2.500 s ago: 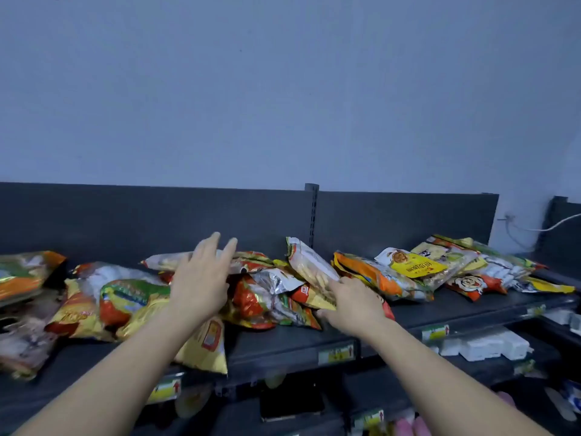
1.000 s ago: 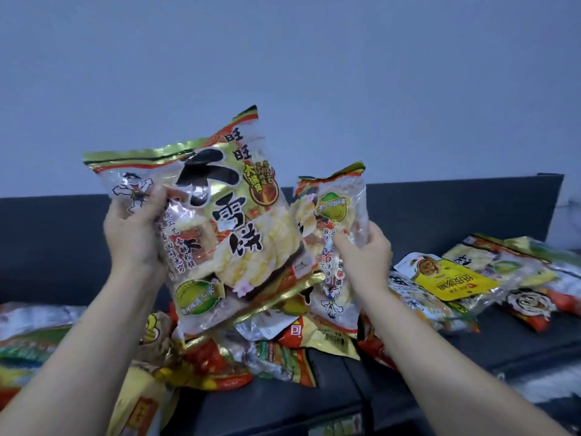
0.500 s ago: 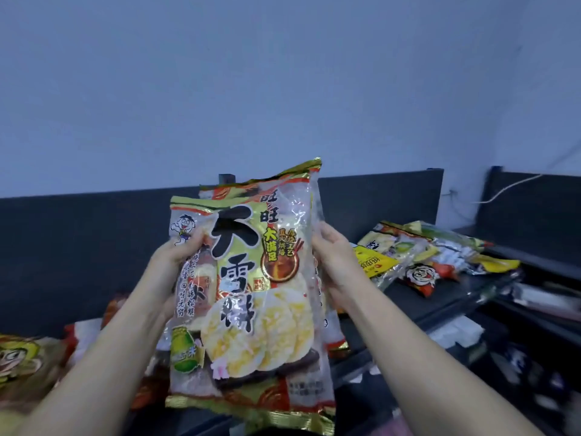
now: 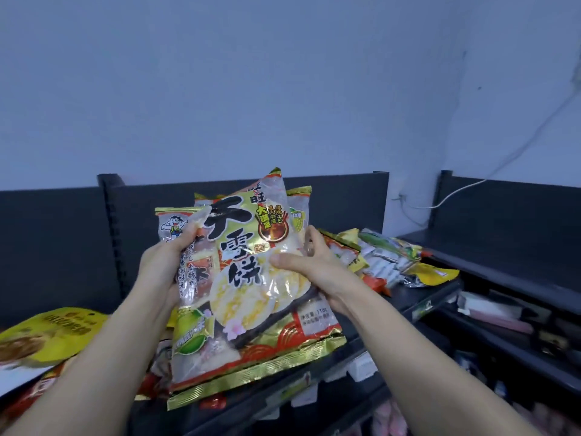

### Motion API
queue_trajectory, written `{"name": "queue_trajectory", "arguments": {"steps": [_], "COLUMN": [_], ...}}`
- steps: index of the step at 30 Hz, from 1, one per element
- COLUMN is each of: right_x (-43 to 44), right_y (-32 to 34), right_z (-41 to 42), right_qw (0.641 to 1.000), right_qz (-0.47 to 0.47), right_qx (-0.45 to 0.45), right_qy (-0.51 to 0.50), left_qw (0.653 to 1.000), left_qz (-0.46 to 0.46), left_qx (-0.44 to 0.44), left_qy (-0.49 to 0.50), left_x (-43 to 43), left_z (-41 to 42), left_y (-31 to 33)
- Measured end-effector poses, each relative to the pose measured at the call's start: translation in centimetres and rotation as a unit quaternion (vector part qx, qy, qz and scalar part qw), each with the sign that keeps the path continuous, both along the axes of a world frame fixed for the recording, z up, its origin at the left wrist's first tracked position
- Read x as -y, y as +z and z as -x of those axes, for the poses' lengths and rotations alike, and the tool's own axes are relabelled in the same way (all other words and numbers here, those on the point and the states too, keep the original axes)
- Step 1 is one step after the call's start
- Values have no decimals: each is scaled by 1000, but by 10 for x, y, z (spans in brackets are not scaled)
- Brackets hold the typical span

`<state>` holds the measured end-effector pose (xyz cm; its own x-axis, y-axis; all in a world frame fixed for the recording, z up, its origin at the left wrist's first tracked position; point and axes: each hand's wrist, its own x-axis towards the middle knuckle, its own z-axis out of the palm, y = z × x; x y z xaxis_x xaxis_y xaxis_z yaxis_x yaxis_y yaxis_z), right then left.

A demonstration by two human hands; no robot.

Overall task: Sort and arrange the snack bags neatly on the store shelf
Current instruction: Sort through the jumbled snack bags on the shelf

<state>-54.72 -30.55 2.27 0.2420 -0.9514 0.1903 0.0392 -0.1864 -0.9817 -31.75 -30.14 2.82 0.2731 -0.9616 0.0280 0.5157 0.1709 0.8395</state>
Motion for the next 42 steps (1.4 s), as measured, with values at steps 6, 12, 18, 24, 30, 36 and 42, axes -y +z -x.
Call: {"name": "queue_trajectory", "arguments": {"steps": [6,12,18,24,30,36,42], "right_x": [43,97,164,215,229,237,237], "right_y": [2,6,5,-9,-21,-21,-28], "right_z": [52,72,73,81,93,106,134], "right_qw": [996,991,989,978,954,978,981], "right_qz": [11,2,-19,-4,16,-47,-8], "right_qx": [-19,36,35,-146,-277,-202,-193], "right_qy": [-92,-126,-139,-152,-118,-21,31], "left_qw": [993,959,962,888,716,642,606], "left_qz": [-4,29,16,-58,-88,-139,-43], "left_qx": [117,222,233,444,692,754,784], "left_qy": [-36,-176,-143,-105,-36,2,124], "left_x": [40,80,155,215,225,215,189], "left_z": [55,68,79,94,117,124,160], "left_y": [4,0,-19,-27,-26,-23,-20]}}
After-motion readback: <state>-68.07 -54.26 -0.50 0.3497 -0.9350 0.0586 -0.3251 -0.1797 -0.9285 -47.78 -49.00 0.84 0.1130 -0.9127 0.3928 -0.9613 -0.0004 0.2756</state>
